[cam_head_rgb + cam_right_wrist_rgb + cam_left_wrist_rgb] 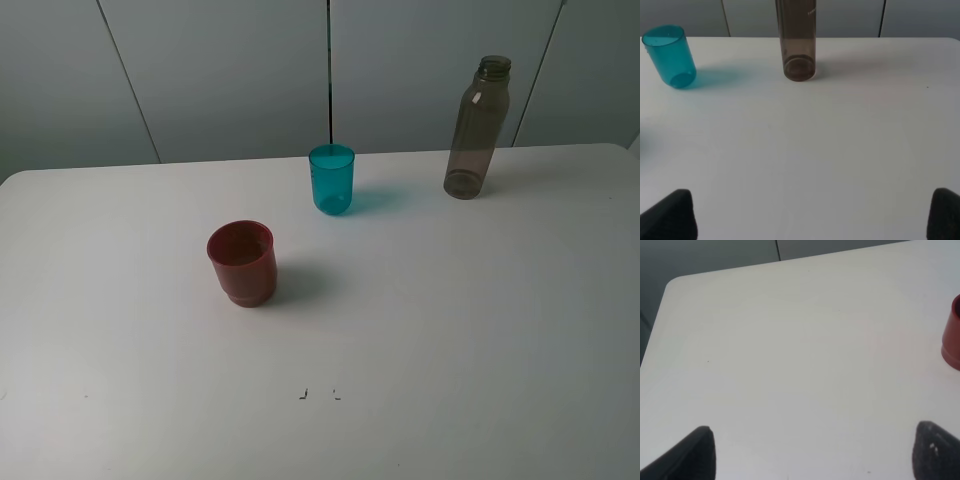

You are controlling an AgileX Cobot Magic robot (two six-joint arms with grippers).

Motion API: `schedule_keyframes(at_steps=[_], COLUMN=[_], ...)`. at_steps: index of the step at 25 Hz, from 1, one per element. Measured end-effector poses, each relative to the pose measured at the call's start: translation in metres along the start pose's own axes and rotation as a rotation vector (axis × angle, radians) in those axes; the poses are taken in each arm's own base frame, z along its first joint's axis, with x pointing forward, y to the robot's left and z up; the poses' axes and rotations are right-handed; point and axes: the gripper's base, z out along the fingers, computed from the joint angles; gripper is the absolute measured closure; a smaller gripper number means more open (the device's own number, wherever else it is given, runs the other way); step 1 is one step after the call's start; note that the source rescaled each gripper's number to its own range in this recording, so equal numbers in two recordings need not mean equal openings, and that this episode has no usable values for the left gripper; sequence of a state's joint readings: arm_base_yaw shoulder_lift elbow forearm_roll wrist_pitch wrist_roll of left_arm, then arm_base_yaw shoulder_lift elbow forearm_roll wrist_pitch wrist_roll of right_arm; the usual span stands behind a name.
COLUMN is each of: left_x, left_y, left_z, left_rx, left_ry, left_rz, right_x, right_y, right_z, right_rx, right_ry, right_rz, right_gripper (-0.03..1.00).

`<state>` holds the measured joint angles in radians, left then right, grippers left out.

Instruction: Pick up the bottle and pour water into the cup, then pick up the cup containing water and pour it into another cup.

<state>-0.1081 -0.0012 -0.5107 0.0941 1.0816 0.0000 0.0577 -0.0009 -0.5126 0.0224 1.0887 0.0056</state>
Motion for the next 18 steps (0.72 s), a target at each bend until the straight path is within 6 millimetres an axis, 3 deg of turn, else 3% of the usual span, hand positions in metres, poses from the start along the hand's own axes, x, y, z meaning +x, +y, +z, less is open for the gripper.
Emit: schedule_keyframes(at_steps=[18], left_x=[0.0000], left_y=[0.0000], left_z=[0.0000], left_rx=[0.000], left_ry=[0.000], left_rz=[0.000], right_x=[0.0000], right_y=[0.0000], right_z=[0.0000], right_rx=[0.000], right_ry=[0.000], right_rz=[0.000], right_gripper=[-0.03])
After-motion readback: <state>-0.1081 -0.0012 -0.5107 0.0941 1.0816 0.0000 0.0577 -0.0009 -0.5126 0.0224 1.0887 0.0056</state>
